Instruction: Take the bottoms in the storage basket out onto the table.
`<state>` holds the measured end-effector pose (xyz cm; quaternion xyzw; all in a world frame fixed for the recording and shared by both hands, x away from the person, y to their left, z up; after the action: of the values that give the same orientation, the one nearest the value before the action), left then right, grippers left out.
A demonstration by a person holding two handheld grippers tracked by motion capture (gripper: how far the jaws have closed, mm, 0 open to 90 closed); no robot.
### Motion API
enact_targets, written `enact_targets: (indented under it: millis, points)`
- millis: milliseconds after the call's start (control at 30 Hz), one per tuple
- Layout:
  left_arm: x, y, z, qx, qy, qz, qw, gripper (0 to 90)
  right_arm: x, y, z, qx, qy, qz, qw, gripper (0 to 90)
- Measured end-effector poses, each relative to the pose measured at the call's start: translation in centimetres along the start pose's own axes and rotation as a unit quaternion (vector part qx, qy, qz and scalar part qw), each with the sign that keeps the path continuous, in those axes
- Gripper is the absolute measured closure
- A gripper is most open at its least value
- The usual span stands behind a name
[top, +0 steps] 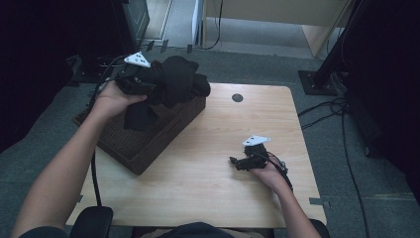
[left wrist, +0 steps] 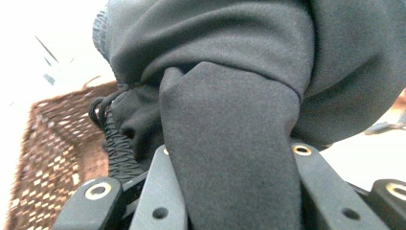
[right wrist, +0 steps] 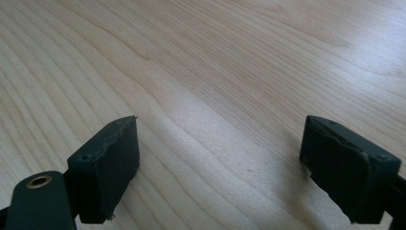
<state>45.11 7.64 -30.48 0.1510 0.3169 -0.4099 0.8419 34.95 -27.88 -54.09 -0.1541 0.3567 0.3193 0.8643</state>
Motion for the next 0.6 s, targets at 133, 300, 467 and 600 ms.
enact_targets:
  millis: [133, 300, 467, 600]
  points:
    - [-0.2, -2.7, 0.8, 0.017, -0.009, -0.02, 0.9996, 73.3, -0.1, -0.5, -0.2, 0.005, -0.001, -0.005, 1.0, 13.3]
    - [0.5, -6.1, 1.3, 0.018, -0.012, -0.055, 0.9983, 73.1, -0.5, -1.2, -0.5, 0.012, 0.002, -0.007, 0.9999, 13.5]
    - [2.9, -8.6, 0.5, 0.016, 0.0, -0.081, 0.9966, 73.0, -0.7, -1.4, -0.8, 0.013, 0.0, -0.009, 0.9999, 13.6]
    - [4.5, -9.8, -0.4, 0.015, 0.008, -0.094, 0.9954, 72.9, -0.9, -1.7, -1.0, 0.014, 0.0, -0.01, 0.9999, 13.8]
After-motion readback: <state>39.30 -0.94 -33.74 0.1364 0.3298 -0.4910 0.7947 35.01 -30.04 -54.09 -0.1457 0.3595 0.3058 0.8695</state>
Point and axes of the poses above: each handheld gripper's, and its own axes: x roughly forward along the jaws, z roughly out of its top, y roughly to its left, the point moved 3 cm from there along x, roughly forward along the jaws, and after that the axes turned 5 degrees about -x, right-handed, at the moved point
